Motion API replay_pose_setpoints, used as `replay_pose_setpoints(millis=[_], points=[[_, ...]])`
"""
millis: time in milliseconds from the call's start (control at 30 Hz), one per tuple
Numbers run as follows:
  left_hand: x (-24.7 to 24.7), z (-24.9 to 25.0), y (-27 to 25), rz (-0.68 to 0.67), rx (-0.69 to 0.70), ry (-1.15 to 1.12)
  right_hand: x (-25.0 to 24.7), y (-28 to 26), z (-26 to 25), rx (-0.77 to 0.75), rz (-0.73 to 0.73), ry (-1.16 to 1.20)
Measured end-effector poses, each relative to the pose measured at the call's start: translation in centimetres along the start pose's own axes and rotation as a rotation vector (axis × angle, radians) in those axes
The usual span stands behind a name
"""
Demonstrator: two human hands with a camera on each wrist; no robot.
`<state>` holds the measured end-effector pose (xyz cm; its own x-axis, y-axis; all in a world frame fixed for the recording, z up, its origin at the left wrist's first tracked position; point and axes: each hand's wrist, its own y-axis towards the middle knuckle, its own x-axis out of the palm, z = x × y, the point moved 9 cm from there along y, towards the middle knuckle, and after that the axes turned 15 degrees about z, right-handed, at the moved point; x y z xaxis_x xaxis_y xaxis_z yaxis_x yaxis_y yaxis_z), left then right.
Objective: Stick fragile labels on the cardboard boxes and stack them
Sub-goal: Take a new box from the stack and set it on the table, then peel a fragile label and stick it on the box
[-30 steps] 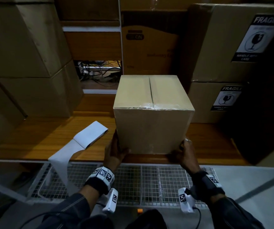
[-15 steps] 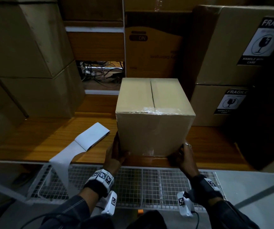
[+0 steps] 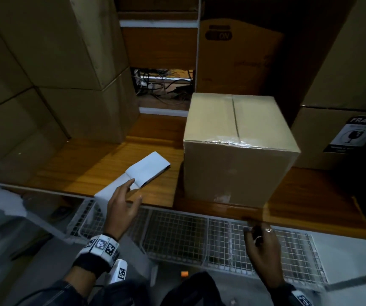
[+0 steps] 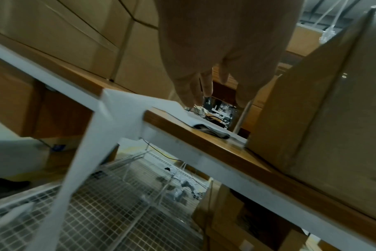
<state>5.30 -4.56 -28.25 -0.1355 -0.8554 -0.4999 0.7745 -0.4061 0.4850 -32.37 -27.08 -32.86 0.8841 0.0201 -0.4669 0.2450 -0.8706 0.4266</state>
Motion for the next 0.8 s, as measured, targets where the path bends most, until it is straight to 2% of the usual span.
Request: replay_pose_setpoints(millis=[133,267,367,500,567,633,733,800], points=[[-3.5,-3.0,0.3,0.053,0.057,0.085,4.5,-3.3,-4.4,-0.146,-0.202,0.009],[-4.9,-7.0,1.0,0.028,0.024,0.161,9.8,-4.5,-10.0,-0.229,-0.325,0.070],[-4.3,-7.4,1.6,-0.064,0.124,0.175,13.7,-3.9,-15.1,-0.277,-0.363,0.119],[-1.7,-7.6,1.9,-0.308,0.305,0.180,19.8,-2.0,-21.3,-0.327,-0.382,0.158],[-1.0,-8.4,1.9,-0.403,0.379,0.230,23.1,-0.5,-23.1,-0.341,-0.341,0.100],[-1.3,-8.9,2.1,-0.419,0.435,0.261,26.3,0.9,-23.8,-0.310,-0.332,0.026],[-3.1,-9.4,2.7,-0.364,0.486,0.295,31.0,2.1,-23.6,-0.252,-0.421,-0.130],[-4.5,-10.5,3.2,-0.323,0.482,0.318,33.7,1.7,-23.4,-0.283,-0.514,-0.258]])
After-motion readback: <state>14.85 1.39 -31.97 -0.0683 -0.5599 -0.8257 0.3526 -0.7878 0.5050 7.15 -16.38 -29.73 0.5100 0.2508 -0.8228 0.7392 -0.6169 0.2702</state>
